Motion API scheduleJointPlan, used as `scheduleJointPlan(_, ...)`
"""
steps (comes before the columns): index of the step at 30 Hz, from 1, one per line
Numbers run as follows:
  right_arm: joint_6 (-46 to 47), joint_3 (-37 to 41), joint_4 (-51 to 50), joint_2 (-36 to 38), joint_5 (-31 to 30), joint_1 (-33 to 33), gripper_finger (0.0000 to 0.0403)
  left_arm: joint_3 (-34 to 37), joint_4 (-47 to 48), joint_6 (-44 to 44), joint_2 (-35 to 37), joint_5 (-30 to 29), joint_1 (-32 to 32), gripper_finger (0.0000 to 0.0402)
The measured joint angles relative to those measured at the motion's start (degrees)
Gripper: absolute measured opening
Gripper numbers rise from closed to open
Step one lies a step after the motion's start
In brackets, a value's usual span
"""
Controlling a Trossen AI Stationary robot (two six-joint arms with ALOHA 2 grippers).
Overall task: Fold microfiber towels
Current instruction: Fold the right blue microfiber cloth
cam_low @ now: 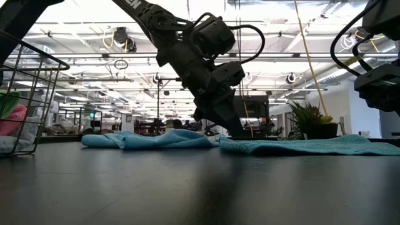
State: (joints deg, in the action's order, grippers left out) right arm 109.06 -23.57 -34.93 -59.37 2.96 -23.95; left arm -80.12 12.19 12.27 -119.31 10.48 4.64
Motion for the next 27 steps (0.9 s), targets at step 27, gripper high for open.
scheduleJointPlan(27, -8.27, -5.95, -9.41, 5.51, -10.51, 5.09, 0.0001, 0.00, -0.05, 1.18, 0.00, -0.06, 0.00, 0.0026)
